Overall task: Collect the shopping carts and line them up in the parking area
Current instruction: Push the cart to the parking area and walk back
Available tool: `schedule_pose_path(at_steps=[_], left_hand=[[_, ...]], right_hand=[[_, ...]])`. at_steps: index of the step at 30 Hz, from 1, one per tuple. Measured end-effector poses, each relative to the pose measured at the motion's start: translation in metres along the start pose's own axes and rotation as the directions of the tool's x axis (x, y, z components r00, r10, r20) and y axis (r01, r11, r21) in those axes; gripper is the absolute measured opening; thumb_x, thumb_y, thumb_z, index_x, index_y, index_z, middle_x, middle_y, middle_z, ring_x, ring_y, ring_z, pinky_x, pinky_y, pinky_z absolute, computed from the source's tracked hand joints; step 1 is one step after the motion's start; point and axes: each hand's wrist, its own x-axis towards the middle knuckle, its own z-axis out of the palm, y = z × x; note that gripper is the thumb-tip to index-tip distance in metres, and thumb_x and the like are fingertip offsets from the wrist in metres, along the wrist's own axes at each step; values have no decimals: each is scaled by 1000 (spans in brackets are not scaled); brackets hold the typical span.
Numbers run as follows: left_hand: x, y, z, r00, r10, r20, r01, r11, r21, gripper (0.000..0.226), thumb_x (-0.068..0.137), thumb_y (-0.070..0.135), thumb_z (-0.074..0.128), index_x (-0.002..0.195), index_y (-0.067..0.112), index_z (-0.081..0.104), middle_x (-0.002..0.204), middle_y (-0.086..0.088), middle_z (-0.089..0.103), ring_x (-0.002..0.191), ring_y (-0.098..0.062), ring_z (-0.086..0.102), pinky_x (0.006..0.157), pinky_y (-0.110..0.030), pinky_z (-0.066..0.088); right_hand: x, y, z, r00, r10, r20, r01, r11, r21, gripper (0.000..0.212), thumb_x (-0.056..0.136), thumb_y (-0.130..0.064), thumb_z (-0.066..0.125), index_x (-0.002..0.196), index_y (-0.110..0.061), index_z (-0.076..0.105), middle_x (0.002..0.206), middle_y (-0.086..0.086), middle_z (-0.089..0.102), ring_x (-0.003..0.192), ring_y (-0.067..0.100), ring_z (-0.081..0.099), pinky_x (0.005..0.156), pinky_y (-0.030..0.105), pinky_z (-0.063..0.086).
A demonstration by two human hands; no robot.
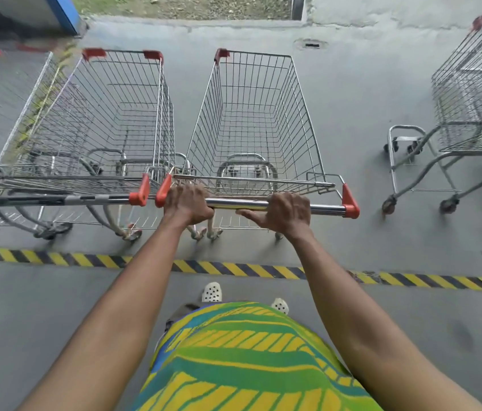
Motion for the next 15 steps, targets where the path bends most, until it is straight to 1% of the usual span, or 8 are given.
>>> schedule_pose_path(at_steps=[3, 4, 6, 9, 11, 13, 15], left_hand=[[-6, -7, -1, 1000, 21, 6, -21, 1000, 4, 13, 79, 33, 62, 81, 20, 62, 71, 0, 60, 63, -17, 53, 54, -22, 37], [-9, -9, -1, 1000, 19, 5, -19, 1000, -2, 14, 79, 32, 62, 75, 21, 56, 67, 1, 56, 61, -17, 51, 53, -22, 37], [-12, -12, 0, 1000, 19, -5, -19, 1000, -5, 19, 77, 30, 63, 67, 20, 51, 61, 2, 52, 56, -15, 48, 52, -20, 39], [-16, -16, 1, 1000, 25, -8, -25, 1000, 2, 19, 75, 29, 63, 62, 20, 52, 57, 3, 52, 51, -14, 47, 53, -22, 46], [-18, -18, 0, 999, 31, -16, -30, 1000, 5, 20, 75, 28, 63, 60, 20, 53, 56, 3, 52, 50, -14, 46, 53, -23, 47], [-19, -19, -1, 999, 34, -22, -34, 999, 1, 16, 75, 28, 63, 62, 19, 58, 56, 3, 53, 50, -14, 46, 52, -22, 45], [-19, -19, -1, 999, 35, -32, -35, 999, -8, 12, 75, 27, 63, 68, 17, 65, 57, 3, 54, 50, -13, 46, 50, -19, 40]], right_hand=[[-5, -9, -2, 1000, 7, 15, -7, 1000, -6, 98, 61, -108, 33, 41, -12, 36, 39, -3, 34, 39, 16, 40, 50, 18, 29], [-6, -11, -1, 1000, 5, 18, -5, 1000, -8, 98, 61, -108, 33, 42, -12, 38, 40, -3, 35, 39, 17, 41, 50, 19, 29], [-7, -15, 1, 1000, 1, 22, 0, 1000, -9, 101, 60, -109, 31, 43, -11, 44, 41, -2, 40, 40, 18, 44, 50, 19, 30], [-11, -18, 2, 1000, 2, 23, -2, 1000, -2, 101, 60, -109, 30, 45, -10, 48, 42, -2, 41, 41, 18, 43, 50, 19, 31], [-12, -21, 0, 999, -2, 34, 3, 1000, -9, 102, 60, -109, 30, 46, -11, 49, 43, -2, 42, 41, 18, 44, 50, 20, 31], [-12, -22, -1, 999, -8, 37, 8, 1000, -12, 102, 60, -109, 30, 47, -11, 49, 43, -3, 44, 41, 17, 44, 50, 19, 30], [-12, -21, -2, 999, -13, 34, 13, 1000, -9, 101, 60, -109, 31, 47, -11, 49, 43, -3, 45, 41, 18, 46, 50, 19, 30]])
